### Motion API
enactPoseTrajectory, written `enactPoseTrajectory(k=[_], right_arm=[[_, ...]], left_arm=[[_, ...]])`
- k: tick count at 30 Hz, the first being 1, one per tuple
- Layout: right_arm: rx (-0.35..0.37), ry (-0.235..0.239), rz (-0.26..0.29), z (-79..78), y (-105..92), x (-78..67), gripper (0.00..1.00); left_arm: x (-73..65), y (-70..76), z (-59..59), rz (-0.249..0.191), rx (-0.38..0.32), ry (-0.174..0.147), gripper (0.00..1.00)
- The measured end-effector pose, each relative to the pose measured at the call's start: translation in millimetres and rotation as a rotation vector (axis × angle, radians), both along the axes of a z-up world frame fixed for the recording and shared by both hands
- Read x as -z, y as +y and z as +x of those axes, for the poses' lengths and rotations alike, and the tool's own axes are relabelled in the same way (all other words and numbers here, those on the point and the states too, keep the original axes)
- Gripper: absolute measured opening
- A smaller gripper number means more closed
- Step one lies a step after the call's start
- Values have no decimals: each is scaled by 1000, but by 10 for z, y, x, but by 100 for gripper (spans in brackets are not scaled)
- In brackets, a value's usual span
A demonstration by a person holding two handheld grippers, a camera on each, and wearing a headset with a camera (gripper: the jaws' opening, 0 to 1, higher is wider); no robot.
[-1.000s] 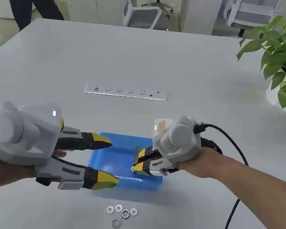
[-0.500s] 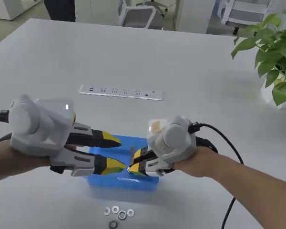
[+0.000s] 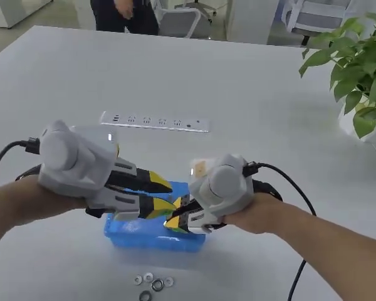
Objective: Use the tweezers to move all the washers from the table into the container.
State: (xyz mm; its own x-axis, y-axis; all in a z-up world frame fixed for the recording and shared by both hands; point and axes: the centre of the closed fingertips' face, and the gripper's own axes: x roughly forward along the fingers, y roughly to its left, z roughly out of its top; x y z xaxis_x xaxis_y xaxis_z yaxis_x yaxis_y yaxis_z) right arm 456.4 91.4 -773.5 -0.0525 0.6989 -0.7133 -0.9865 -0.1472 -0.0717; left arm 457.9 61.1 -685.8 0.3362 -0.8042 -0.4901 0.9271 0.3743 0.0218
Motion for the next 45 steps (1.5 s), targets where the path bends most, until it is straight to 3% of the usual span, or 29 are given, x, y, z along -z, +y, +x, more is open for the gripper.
enactPoseTrajectory(k=[10, 26, 45], right_arm=[[-27, -23, -6, -10, -7, 2, 9], [-41, -71, -24, -5, -13, 14, 12], [77, -59, 19, 26, -120, -261, 22]], left_arm=[[75, -28, -21, 26, 32, 4, 8], [84, -31, 2, 41, 43, -28, 6], [-78, 2, -45, 46, 37, -50, 5]])
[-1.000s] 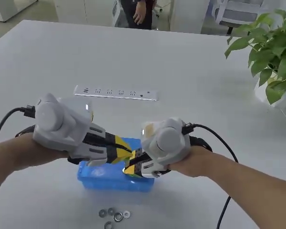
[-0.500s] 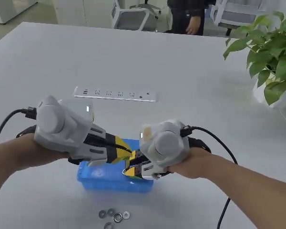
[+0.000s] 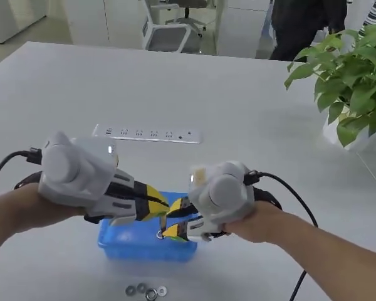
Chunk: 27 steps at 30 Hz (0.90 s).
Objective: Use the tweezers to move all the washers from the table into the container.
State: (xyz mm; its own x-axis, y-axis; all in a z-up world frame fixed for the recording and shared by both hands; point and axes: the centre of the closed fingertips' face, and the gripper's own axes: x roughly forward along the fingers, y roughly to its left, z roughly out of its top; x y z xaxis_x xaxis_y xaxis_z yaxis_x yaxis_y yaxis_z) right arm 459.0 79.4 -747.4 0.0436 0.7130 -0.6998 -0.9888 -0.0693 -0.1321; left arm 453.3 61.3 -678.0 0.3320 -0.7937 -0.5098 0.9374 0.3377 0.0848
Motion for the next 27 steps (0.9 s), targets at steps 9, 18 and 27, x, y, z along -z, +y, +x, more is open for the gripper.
enactPoseTrajectory(k=[9, 18, 27], right_arm=[[84, 6, 27, -38, -135, -176, 29], [155, 3, 69, -131, -260, -375, 38], [228, 9, 115, -231, -378, -518, 49]], left_arm=[[-124, -4, -74, 2, 1, 3, 5], [-287, 28, -162, 8, -3, -9, 5], [-388, 90, -256, 29, -17, -5, 5]])
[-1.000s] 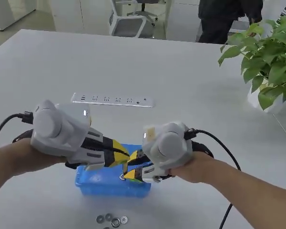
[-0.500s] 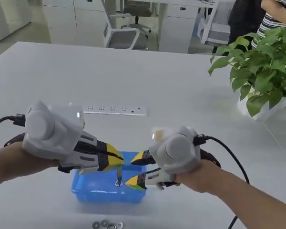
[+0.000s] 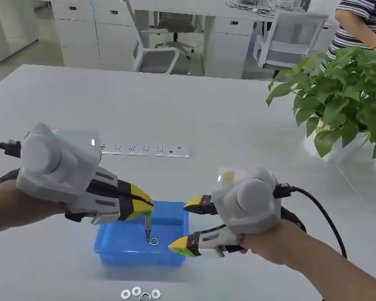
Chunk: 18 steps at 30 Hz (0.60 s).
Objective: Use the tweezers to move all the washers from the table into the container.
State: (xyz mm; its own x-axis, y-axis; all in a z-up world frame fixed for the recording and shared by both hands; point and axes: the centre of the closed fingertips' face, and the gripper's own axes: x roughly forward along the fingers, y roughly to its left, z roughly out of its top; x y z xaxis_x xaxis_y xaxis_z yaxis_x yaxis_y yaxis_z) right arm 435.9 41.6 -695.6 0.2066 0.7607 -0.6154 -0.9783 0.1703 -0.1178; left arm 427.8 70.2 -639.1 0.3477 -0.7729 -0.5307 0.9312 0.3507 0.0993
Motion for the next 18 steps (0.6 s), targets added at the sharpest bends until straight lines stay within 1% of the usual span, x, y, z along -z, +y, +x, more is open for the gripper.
enactPoseTrajectory(k=[3, 9, 13, 17, 18], right_arm=[[20, 4, 13, -43, -49, -33, 52], [60, 5, 39, -117, -132, -96, 57], [75, 9, 57, -193, -178, -124, 60], [85, 15, 69, -266, -214, -125, 63], [88, 14, 69, -285, -231, -118, 63]], left_arm=[[-14, 15, -40, 7, 1, 6, 5], [-82, 31, -106, 11, 0, -4, 5], [-120, 49, -156, 11, 0, -2, 5], [-121, 63, -205, 15, 2, 2, 5], [-124, 67, -214, 10, 1, 5, 5]])
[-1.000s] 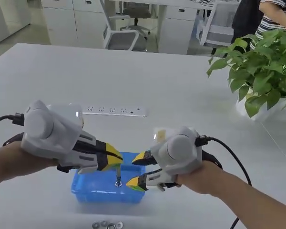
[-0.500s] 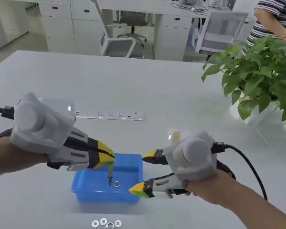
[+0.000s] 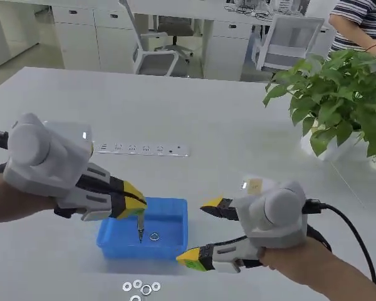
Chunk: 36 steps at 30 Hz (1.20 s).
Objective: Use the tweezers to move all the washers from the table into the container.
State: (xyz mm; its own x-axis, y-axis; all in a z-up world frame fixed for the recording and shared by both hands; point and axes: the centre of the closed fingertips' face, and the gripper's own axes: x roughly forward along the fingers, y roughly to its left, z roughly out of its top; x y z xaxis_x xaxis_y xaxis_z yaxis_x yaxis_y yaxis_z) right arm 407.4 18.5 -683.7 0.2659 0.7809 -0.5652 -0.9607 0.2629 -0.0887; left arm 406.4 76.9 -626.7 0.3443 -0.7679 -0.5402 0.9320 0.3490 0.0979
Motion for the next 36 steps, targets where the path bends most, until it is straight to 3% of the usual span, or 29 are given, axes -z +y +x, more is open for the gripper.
enactPoseTrajectory(k=[21, 36], right_arm=[[9, 3, 30, -294, -130, 92, 69], [-3, 19, 34, -403, -133, 209, 69]], left_arm=[[154, -129, -280, -20, 40, 17, 5], [320, -302, -360, -35, 73, 28, 5]])
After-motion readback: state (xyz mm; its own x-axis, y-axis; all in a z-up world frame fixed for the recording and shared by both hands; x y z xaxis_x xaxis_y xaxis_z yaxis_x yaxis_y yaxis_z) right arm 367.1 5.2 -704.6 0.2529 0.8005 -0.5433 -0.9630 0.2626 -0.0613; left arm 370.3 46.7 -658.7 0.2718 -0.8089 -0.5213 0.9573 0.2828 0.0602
